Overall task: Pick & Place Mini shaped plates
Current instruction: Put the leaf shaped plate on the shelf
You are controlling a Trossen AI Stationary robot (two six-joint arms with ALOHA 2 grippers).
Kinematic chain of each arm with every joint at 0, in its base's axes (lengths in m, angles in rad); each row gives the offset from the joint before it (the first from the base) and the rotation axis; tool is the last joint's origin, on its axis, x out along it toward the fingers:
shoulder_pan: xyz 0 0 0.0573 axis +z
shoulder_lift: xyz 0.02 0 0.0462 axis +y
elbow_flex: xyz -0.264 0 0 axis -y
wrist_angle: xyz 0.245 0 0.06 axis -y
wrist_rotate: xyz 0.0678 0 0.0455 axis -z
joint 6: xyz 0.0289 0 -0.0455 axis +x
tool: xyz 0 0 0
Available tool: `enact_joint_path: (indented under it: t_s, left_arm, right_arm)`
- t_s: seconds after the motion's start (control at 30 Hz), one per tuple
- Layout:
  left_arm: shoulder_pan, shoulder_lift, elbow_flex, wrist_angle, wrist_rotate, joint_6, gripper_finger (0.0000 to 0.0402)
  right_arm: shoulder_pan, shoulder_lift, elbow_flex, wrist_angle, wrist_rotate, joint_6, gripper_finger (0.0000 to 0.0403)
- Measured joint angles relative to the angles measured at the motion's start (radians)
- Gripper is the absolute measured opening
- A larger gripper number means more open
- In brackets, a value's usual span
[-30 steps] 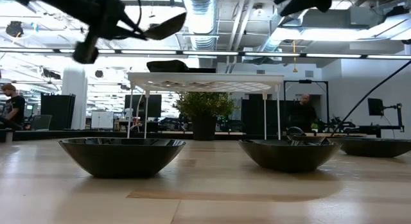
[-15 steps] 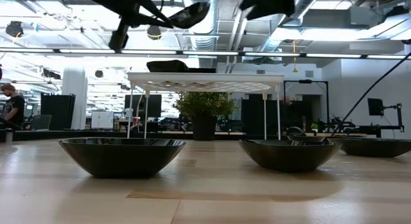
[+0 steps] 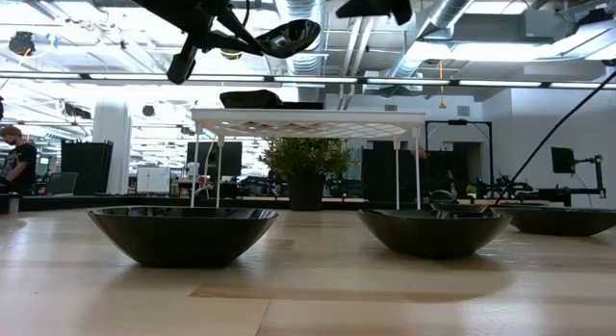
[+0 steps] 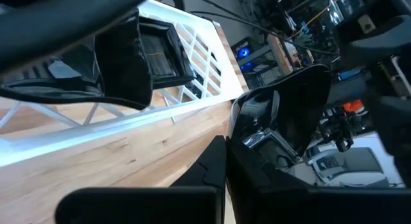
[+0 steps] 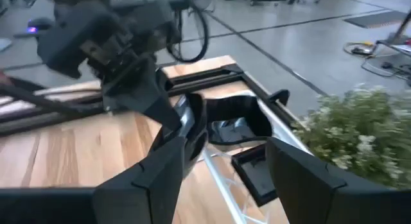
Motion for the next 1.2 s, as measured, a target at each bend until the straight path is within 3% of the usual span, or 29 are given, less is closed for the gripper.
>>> enact_joint_path:
  t_s: [0.3,0.7,0.87,1.2]
  left_arm:
    - [-0.001,0.000,0.000,0.005,-0.011,0.000,0.0004]
    - [-0.001,-0.001,0.000,0.014,-0.015,-0.001,0.0004]
    - [-0.001,-0.001,0.000,0.018,-0.015,-0.001,0.0004]
    - [-0.001,-0.001,0.000,0.044,-0.019,-0.002,0.0004]
  right_arm:
    - [-0.003,0.112,0.080,0.014,-0.010,-0.025,0.0214]
    - [-0.007,0.218,0.206,-0.105,0.036,-0.037,0.0204]
    - [-0.007,0.217,0.214,-0.104,0.042,-0.037,0.0156]
    - [-0.006,0.215,0.214,-0.104,0.044,-0.037,0.0022]
